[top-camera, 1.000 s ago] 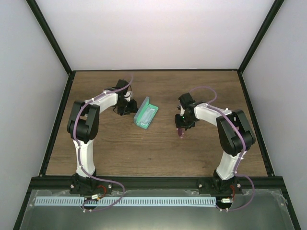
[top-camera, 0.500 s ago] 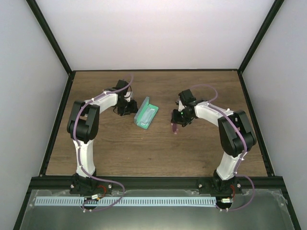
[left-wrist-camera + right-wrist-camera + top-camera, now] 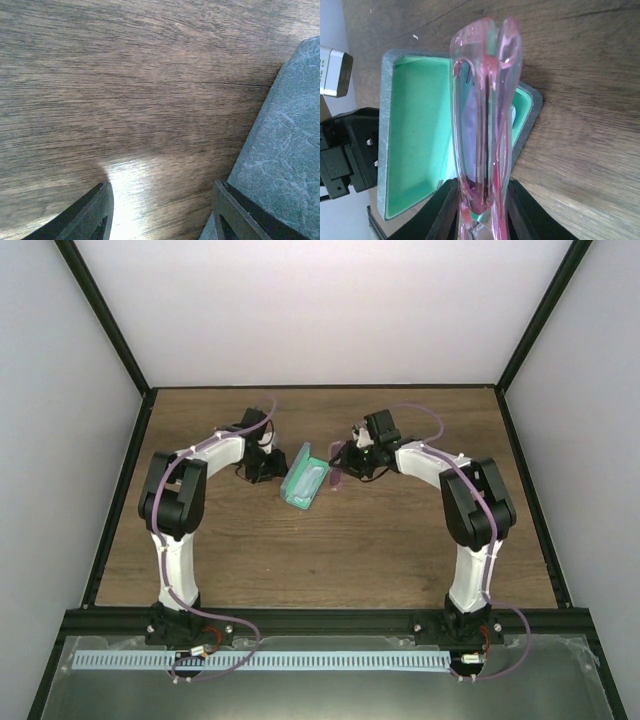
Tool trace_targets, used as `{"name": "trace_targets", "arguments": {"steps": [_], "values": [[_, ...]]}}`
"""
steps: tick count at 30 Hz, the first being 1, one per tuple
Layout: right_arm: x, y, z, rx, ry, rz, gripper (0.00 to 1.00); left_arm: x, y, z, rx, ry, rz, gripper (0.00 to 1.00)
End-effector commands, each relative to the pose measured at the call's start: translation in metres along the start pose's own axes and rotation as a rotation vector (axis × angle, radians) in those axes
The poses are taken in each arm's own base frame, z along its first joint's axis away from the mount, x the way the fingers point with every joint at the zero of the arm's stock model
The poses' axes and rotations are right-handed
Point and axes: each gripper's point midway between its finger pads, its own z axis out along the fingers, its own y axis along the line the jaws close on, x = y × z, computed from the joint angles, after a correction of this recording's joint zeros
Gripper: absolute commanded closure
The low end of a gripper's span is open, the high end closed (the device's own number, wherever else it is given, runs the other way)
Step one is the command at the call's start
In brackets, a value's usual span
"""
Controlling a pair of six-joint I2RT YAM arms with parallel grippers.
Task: Organize the sunglasses
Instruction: Adjust the sunglasses case at the center of the board, then place the sunglasses in the sunglasses case.
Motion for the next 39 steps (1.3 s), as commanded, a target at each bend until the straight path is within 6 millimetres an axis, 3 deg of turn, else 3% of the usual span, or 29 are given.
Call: {"name": "trace_targets", "arguments": {"steps": [1, 8, 15, 30, 39], "values": [[-0.01, 0.024, 0.008, -0.098, 0.007, 0.029, 0.74, 0.012, -0.013, 0.002, 0.031, 0.023, -0.013, 0.44], [-0.005, 0.029, 0.018, -0.133, 0.039, 0.048, 0.74, 0.022, -0.034, 0.004, 0.052, 0.038, 0.013, 0.44], [0.002, 0.034, 0.029, -0.13, 0.062, 0.045, 0.73, 0.027, -0.037, 0.005, 0.047, 0.045, 0.022, 0.44], [0.025, 0.021, 0.051, -0.089, 0.118, 0.047, 0.71, 0.029, -0.038, 0.003, 0.05, 0.049, 0.033, 0.43], [0.034, 0.0, 0.059, -0.025, 0.135, 0.081, 0.7, 0.029, -0.036, 0.003, 0.042, 0.049, 0.04, 0.43]]}}
